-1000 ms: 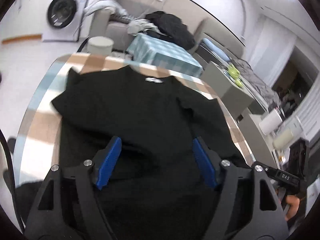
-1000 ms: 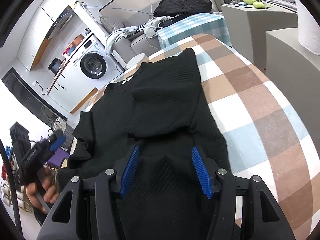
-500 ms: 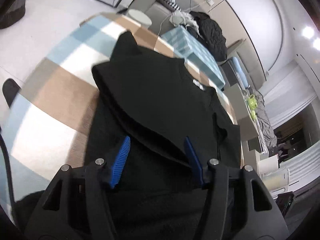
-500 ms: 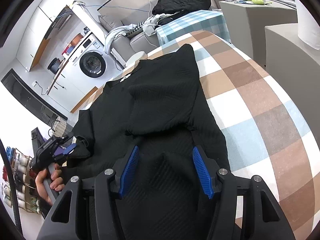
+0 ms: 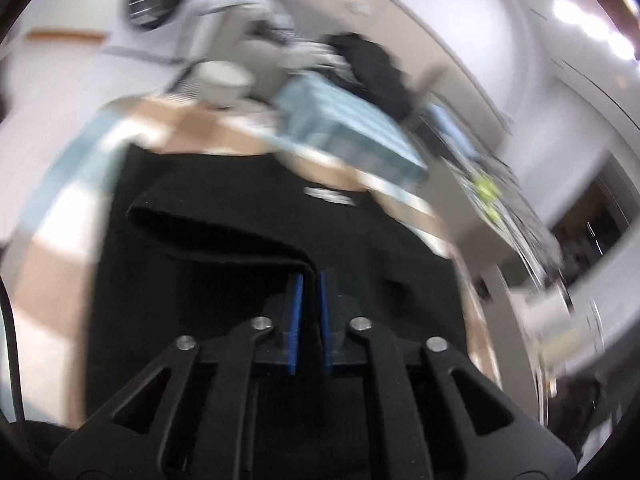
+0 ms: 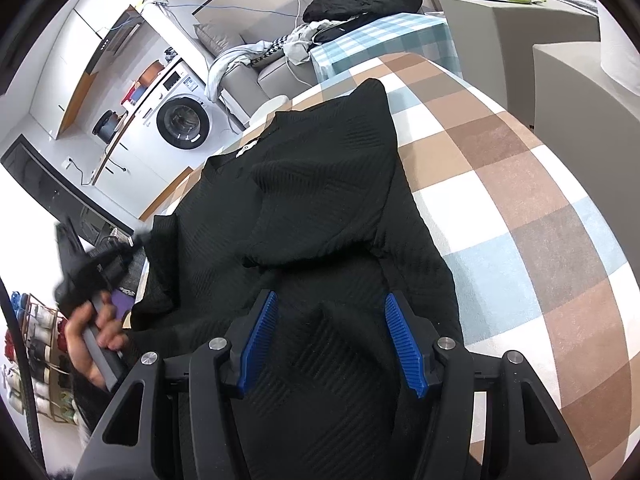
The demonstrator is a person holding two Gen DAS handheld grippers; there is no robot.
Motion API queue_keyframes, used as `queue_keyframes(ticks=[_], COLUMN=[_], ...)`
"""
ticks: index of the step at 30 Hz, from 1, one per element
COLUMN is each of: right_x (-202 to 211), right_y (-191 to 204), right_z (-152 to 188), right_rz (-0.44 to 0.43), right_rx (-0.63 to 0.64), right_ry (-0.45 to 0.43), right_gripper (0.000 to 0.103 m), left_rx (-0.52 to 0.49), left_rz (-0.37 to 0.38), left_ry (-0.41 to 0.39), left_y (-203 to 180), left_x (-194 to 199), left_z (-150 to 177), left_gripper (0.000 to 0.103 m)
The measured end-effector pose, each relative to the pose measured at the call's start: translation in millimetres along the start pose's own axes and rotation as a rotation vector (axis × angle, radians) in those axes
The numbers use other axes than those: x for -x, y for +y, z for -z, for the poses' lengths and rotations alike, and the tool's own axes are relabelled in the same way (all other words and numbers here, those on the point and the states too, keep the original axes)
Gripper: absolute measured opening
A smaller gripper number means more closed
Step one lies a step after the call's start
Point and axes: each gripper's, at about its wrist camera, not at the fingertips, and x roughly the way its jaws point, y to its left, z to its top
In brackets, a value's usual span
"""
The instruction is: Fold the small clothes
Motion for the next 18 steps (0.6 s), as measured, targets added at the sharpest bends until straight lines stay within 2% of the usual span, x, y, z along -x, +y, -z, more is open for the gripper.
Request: queue_keyframes(ticks=[1, 2, 3, 6, 10, 15, 18], right_x=[-0.1, 0.2, 0.4, 2.7, 7.6, 19.2, 30.4], right_y=[0.0, -0.1, 0.0, 1.5, 3.5, 2.4, -3.1], right_z=[-0.7, -1.6, -2.0, -2.0, 1.0, 3.1, 5.2], right_rz=[0.003, 0.006, 0.007, 0.008, 0.01, 0.027, 0.056], right_rx=[0.0, -0.001, -0.002, 0.0, 0.011, 0.039, 0.063], right_ry=[0.002, -0.001, -0.002, -0.007, -0.017, -0.036, -0.053], right_gripper=[0.058, 0.058, 0.058, 0.058, 0.058, 0.058, 0.06], left_rx=[-0.048, -0.078, -0.106, -0.172, -0.143, -0.087, -0.066], left_rz=[0.012, 0.014, 0.012, -0.014, -0.072, -0.159, -0.248], left_ry=[0.025, 0.022, -0.001, -0.018, -0.032, -0.058, -0.088], left_y=[-16.6, -26.8, -34.2, -41.0, -29.9, 12.7, 36.9], left_x=[-3.5, -2.7, 1.1, 13.0, 35.2, 99.1, 131.5], left_z=[0.3, 2.1, 5.2, 13.1, 28.7, 59.6, 79.2], left_gripper=[0.04, 0.064, 0.072, 0.074, 0.074, 0.074, 0.074])
